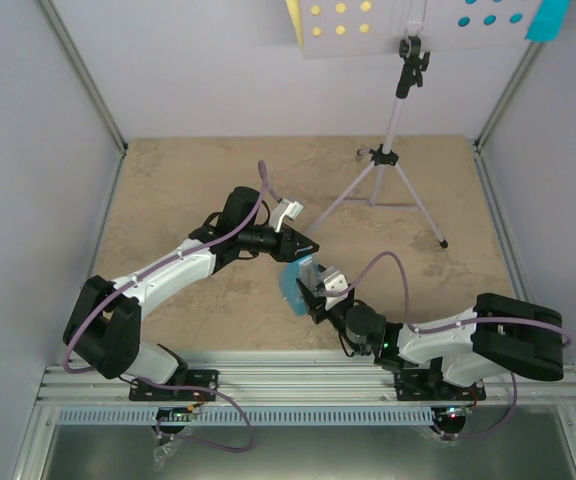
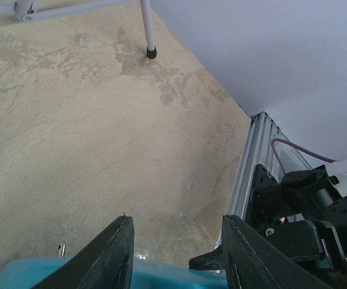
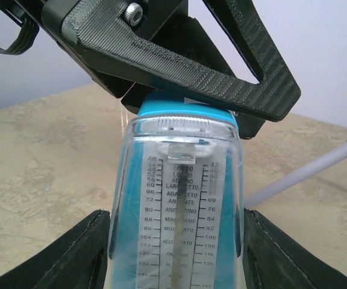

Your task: Pack up the instrument practice props

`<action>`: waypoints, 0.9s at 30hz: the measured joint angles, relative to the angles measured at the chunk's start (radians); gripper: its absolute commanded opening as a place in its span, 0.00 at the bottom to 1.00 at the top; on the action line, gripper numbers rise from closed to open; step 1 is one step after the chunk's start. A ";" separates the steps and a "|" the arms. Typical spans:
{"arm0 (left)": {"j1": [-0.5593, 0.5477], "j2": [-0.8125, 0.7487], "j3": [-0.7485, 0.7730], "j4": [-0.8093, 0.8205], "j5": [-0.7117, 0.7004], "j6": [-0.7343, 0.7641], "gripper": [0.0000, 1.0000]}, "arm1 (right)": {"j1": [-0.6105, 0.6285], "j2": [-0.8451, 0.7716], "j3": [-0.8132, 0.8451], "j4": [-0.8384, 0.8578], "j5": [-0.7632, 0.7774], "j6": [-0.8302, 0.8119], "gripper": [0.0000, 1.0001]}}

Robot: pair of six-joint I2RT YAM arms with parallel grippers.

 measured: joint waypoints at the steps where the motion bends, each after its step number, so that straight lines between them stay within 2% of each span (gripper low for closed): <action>1: 0.000 -0.001 0.000 0.000 0.000 0.000 0.43 | 0.001 0.003 -0.003 0.013 0.000 -0.005 0.49; 12: 0.000 -0.010 0.000 -0.009 -0.001 0.000 0.43 | 0.001 0.039 -0.005 0.068 -0.008 -0.013 0.50; 16: 0.000 -0.013 -0.001 -0.010 -0.002 0.000 0.46 | 0.001 0.039 -0.005 0.068 -0.009 -0.011 0.55; 18: 0.000 -0.016 -0.001 -0.014 -0.005 0.002 0.51 | 0.001 0.039 -0.005 0.068 -0.010 -0.011 0.61; 21: 0.000 -0.026 -0.001 -0.020 -0.017 0.006 0.65 | 0.001 0.038 -0.005 0.064 -0.011 -0.009 0.84; 23: 0.000 -0.036 -0.001 -0.026 -0.031 0.013 0.75 | 0.003 0.039 -0.010 0.029 -0.023 -0.011 0.96; 27: 0.000 -0.080 -0.003 -0.038 -0.085 0.032 0.90 | 0.006 0.020 -0.026 -0.018 -0.028 -0.021 0.98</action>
